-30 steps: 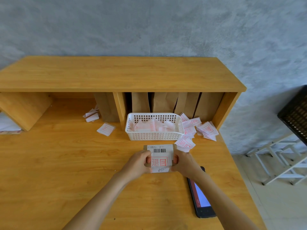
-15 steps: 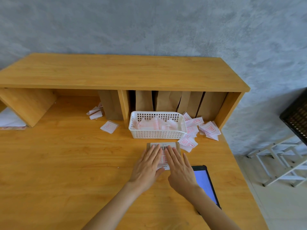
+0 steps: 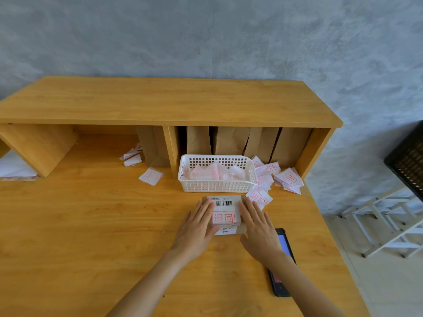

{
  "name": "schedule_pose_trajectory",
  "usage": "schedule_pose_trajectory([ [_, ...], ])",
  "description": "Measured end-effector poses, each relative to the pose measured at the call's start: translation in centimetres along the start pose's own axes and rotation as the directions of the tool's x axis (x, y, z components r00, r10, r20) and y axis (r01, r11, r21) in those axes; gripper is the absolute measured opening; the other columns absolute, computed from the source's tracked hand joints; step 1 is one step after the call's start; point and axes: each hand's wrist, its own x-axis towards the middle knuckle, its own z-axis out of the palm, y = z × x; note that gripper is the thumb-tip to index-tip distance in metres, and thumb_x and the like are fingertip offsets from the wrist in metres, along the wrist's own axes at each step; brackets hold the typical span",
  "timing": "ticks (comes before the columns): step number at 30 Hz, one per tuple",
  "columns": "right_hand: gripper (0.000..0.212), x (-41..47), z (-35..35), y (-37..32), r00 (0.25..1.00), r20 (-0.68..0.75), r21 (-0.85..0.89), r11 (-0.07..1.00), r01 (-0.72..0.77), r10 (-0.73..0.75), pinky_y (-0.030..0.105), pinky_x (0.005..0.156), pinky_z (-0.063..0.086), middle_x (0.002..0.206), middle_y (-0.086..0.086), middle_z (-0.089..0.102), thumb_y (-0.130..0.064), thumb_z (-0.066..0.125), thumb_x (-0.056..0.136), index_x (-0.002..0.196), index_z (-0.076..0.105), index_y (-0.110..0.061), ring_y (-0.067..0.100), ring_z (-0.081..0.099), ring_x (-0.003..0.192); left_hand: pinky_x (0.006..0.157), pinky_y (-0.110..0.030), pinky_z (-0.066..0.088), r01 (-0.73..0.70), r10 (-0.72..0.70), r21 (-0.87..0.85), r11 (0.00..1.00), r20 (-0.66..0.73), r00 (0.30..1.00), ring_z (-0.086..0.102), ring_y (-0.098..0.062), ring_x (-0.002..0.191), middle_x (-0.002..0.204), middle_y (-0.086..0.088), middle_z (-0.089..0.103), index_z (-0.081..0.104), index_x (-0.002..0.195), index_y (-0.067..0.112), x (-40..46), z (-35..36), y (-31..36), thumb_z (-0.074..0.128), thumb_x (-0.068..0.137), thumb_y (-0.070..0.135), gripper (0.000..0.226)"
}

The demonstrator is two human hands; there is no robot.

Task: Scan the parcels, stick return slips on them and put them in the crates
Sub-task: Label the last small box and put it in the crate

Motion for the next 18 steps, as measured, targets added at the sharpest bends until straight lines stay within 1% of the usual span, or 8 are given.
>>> schedule_pose_trajectory([
  [2, 0.087, 0.4, -1.7, 0.5, 0.997, 0.057, 0.074, 0.996, -0.055, 0.051, 0.041, 0.121, 0.016, 0.161, -0.006, -0.007, -0.019, 0.055, 0.092, 0.154, -0.006, -0.022, 0.020, -0.003, 0.150, 0.122, -0.028, 0.009, 0.023, -0.024, -0.136, 0.990, -0.004, 1.000, -0.008, -0.003, 0.148, 0.160, 0.015, -0.008, 0.007, 0.156, 0.025, 0.2, -1.0, 0.4, 0.017, 0.093, 0.060, 0.072],
  [4, 0.082, 0.9, -3.3, 1.4, 0.990, 0.090, 0.108, 0.987, -0.116, 0.106, 0.038, 0.119, 0.020, 0.162, -0.002, 0.007, -0.019, 0.056, 0.091, 0.155, 0.004, -0.023, 0.020, 0.005, 0.149, 0.117, -0.025, 0.023, 0.044, -0.078, -0.319, 0.947, -0.095, 0.992, 0.014, -0.002, 0.145, 0.158, 0.015, 0.017, 0.028, 0.152, 0.022, 0.8, -1.7, 0.7, 0.038, 0.101, 0.044, 0.056],
  [6, 0.078, 1.6, -4.7, 2.7, 0.978, 0.142, 0.098, 0.981, -0.170, 0.155, 0.040, 0.117, 0.025, 0.161, 0.000, 0.015, -0.017, 0.056, 0.091, 0.154, 0.012, -0.021, 0.022, 0.011, 0.148, 0.111, -0.024, 0.032, 0.091, -0.209, -0.511, 0.855, -0.180, 0.961, 0.029, -0.004, 0.139, 0.152, 0.010, 0.034, 0.038, 0.146, 0.020, 1.7, -2.3, 0.9, 0.046, 0.100, 0.038, 0.050],
  [7, 0.076, 2.1, -5.2, 3.3, 0.971, 0.160, 0.081, 0.978, -0.194, 0.180, 0.041, 0.116, 0.027, 0.160, 0.001, 0.017, -0.017, 0.056, 0.091, 0.154, 0.014, -0.020, 0.023, 0.014, 0.147, 0.109, -0.026, 0.034, 0.136, -0.296, -0.602, 0.787, -0.173, 0.939, 0.033, -0.008, 0.138, 0.150, 0.007, 0.037, 0.039, 0.145, 0.019, 2.2, -2.5, 1.0, 0.048, 0.100, 0.038, 0.050],
  [10, 0.071, 3.5, -6.1, 4.6, 0.951, 0.198, 0.037, 0.968, -0.250, 0.238, 0.042, 0.112, 0.031, 0.157, 0.003, 0.025, -0.017, 0.056, 0.090, 0.152, 0.021, -0.018, 0.027, 0.021, 0.145, 0.107, -0.034, 0.037, 0.332, -0.493, -0.773, 0.540, 0.029, 0.870, 0.039, -0.019, 0.136, 0.149, -0.001, 0.040, 0.038, 0.146, 0.016, 3.7, -2.9, 1.0, 0.048, 0.099, 0.041, 0.054],
  [13, 0.064, 4.6, -6.1, 5.0, 0.942, 0.221, 0.007, 0.965, -0.261, 0.253, 0.043, 0.109, 0.035, 0.153, 0.006, 0.032, -0.018, 0.056, 0.092, 0.149, 0.027, -0.016, 0.029, 0.027, 0.141, 0.098, -0.034, 0.040, 0.497, -0.528, -0.803, 0.329, 0.279, 0.802, 0.047, -0.023, 0.128, 0.143, -0.005, 0.048, 0.038, 0.144, 0.012, 4.5, -2.4, 0.9, 0.046, 0.097, 0.052, 0.062],
  [16, 0.060, 5.3, -5.7, 5.2, 0.935, 0.229, -0.016, 0.961, -0.276, 0.273, 0.042, 0.107, 0.038, 0.150, 0.007, 0.036, -0.020, 0.056, 0.093, 0.147, 0.030, -0.016, 0.029, 0.032, 0.138, 0.073, -0.027, 0.044, 0.541, -0.493, -0.808, 0.232, 0.382, 0.782, 0.059, -0.013, 0.095, 0.112, -0.002, 0.068, 0.061, 0.117, 0.015, 4.6, -1.8, 1.1, 0.041, 0.096, 0.058, 0.051],
  [18, 0.059, 5.4, -5.4, 5.3, 0.929, 0.237, -0.030, 0.958, -0.287, 0.285, 0.042, 0.106, 0.038, 0.149, 0.007, 0.038, -0.021, 0.056, 0.093, 0.147, 0.031, -0.016, 0.029, 0.033, 0.137, 0.065, -0.025, 0.042, 0.521, -0.515, -0.827, 0.213, 0.358, 0.779, 0.060, -0.012, 0.087, 0.098, 0.001, 0.069, 0.063, 0.111, 0.015, 4.7, -1.6, 1.2, 0.041, 0.096, 0.057, 0.050],
])
